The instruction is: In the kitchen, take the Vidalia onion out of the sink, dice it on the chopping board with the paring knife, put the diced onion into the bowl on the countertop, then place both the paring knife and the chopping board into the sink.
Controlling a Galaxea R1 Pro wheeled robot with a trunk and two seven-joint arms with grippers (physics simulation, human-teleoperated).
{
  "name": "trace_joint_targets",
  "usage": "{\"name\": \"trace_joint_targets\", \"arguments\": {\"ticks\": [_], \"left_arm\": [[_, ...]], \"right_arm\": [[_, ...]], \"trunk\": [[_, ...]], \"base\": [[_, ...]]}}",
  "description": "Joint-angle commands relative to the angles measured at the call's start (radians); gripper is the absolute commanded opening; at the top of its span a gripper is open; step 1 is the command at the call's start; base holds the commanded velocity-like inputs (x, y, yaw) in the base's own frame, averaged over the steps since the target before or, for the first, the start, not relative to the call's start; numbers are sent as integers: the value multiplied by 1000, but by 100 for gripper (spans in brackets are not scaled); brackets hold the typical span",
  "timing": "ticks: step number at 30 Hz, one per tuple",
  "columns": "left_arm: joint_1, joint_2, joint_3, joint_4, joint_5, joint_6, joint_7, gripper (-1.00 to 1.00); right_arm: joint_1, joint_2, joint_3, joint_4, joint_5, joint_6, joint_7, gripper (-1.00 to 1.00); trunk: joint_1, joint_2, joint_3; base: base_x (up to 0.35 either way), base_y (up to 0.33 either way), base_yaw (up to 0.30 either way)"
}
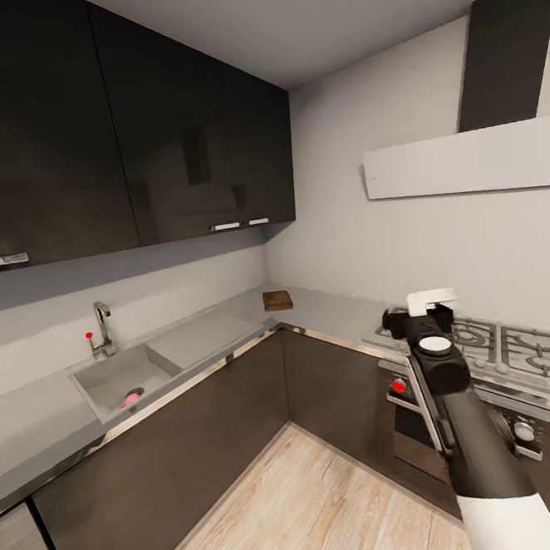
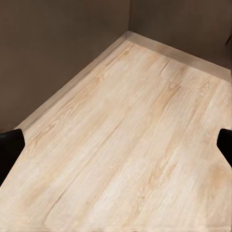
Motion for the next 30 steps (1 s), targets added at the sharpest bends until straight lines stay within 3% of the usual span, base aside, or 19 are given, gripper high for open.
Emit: {"name": "trace_joint_targets", "arguments": {"ticks": [1,4,5,7,9,12,16,24,30], "left_arm": [[0,0,-2,6,1,-2,-2,100],[0,0,-3,17,1,-3,-2,100],[0,0,-3,26,1,-3,-3,100],[0,0,-3,33,1,-3,-4,100],[0,0,-6,48,0,-4,-5,100],[0,0,-15,62,0,-5,-7,100],[0,0,-21,70,0,-7,-7,100],[0,1,-23,76,0,-6,-6,100],[0,0,-23,76,1,-6,-5,100]], "right_arm": [[-36,0,9,11,0,35,-5,100],[-131,5,20,73,3,88,-4,100],[-198,11,23,142,3,104,-4,100],[-243,13,24,198,3,110,-3,100],[-328,16,25,316,4,116,-1,100],[-416,17,26,428,4,118,1,100],[-498,18,26,487,1,119,10,100],[-545,12,24,501,2,122,138,100],[-546,10,26,498,2,121,160,100]], "trunk": [[0,-1,0],[0,-1,0],[0,-1,0],[0,-1,0],[0,-1,0],[0,-1,0],[0,-1,0],[0,-1,0],[0,-1,0]], "base": [[0,0,0],[0,0,0],[0,0,0],[0,0,0],[0,0,0],[0,0,0],[0,0,0],[18,0,0],[156,0,0]]}}
